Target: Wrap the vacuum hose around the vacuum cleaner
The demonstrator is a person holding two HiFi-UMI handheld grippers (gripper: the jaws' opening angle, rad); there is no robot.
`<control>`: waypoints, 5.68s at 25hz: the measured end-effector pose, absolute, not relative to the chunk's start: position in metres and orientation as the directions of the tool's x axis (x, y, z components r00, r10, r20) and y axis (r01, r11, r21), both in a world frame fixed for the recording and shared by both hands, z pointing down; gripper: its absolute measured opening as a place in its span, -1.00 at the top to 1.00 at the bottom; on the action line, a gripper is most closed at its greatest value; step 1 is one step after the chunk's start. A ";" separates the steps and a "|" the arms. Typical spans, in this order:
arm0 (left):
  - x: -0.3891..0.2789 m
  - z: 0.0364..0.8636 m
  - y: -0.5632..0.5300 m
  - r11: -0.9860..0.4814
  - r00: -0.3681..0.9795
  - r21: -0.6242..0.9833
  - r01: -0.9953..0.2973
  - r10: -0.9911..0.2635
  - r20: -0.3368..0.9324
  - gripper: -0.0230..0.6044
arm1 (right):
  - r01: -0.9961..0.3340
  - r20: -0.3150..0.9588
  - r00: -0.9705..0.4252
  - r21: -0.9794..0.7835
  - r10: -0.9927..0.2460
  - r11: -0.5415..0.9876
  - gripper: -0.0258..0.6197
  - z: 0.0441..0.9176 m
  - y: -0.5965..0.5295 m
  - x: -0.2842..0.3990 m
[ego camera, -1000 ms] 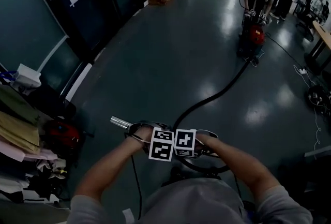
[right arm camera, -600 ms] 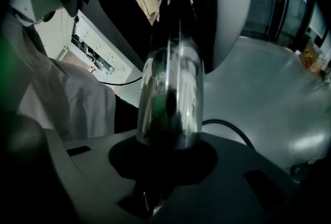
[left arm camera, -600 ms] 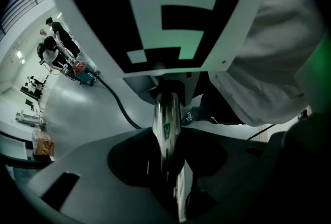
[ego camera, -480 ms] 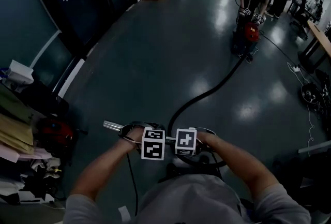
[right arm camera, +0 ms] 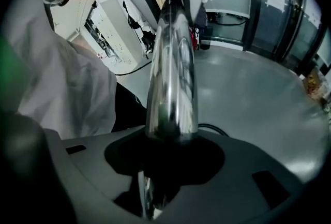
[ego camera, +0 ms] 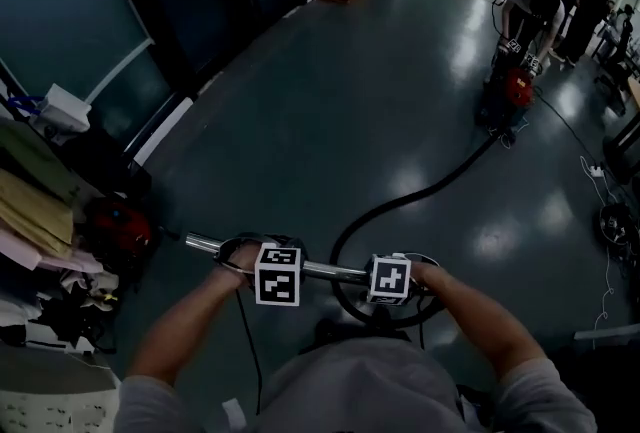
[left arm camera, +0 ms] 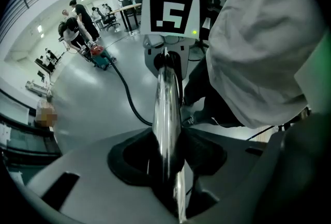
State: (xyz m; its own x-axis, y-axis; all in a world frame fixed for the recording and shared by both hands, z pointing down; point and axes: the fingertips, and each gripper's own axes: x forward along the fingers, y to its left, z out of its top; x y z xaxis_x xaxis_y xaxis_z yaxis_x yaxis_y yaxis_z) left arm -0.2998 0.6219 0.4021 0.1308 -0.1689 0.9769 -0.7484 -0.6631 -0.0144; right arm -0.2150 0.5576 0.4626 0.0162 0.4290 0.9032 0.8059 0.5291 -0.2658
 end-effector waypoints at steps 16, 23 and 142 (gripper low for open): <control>-0.290 0.401 0.612 -0.434 0.146 0.070 -0.898 -0.146 0.978 0.37 | 0.911 0.914 0.001 -0.167 0.406 0.376 0.75 0.475 0.494 -0.221; -0.283 0.395 0.564 -0.476 0.096 0.029 -0.879 -0.117 0.989 0.37 | 0.915 0.922 -0.014 -0.144 0.386 0.376 0.75 0.451 0.463 -0.229; -0.165 0.370 0.199 -0.282 0.526 0.491 -0.824 -0.702 0.480 0.48 | 0.060 0.089 -0.968 -0.827 0.235 0.559 0.39 0.412 0.366 -0.241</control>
